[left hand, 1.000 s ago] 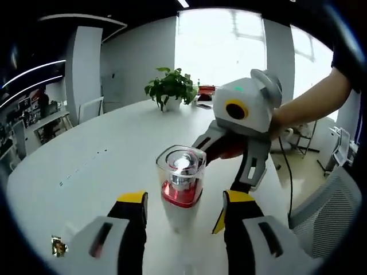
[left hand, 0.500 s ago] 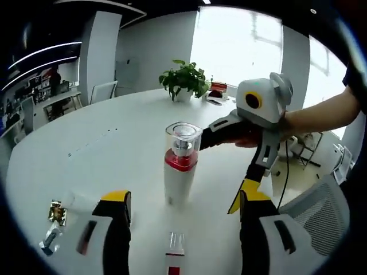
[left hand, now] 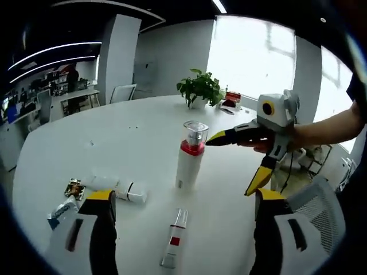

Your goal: Arrange the skincare products in the storage area until every visible bottle or jar stands upright without overlapping.

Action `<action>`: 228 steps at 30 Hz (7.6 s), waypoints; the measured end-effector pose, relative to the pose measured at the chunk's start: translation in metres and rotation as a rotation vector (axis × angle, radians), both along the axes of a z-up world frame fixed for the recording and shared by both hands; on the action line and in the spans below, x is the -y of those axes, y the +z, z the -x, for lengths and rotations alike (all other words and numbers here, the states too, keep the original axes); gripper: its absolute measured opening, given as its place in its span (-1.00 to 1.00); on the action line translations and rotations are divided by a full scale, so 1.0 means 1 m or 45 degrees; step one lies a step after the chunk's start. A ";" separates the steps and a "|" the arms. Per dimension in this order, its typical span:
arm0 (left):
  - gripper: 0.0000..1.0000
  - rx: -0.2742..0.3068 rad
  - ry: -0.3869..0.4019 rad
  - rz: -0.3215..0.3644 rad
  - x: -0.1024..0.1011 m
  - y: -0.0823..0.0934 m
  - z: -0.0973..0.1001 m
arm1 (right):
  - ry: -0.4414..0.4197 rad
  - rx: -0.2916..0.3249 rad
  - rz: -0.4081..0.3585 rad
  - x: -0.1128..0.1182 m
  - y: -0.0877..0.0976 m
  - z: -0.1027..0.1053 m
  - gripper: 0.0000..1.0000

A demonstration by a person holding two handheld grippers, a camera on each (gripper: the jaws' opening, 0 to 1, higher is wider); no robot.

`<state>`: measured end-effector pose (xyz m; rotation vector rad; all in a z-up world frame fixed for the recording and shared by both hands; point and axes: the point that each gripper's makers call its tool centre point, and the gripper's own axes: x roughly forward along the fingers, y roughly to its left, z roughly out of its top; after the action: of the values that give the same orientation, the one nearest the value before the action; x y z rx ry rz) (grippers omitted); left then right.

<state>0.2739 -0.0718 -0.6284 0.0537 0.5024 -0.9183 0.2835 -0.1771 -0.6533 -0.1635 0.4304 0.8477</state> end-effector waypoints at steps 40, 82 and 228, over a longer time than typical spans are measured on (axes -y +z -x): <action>0.98 -0.046 0.381 0.042 -0.123 -0.010 0.104 | -0.219 -0.047 -0.182 -0.022 0.016 0.084 0.99; 0.89 0.013 0.425 0.105 -0.129 -0.006 0.091 | -0.004 -0.098 -0.028 -0.092 0.002 0.038 0.77; 0.49 -0.038 0.339 0.417 -0.094 0.064 0.071 | -0.092 0.018 -0.324 -0.144 0.062 0.043 -0.41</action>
<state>0.2027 0.0222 -0.5645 -0.3173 0.3706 -0.7307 0.2406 -0.0330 -0.5912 0.0810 0.3099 0.8219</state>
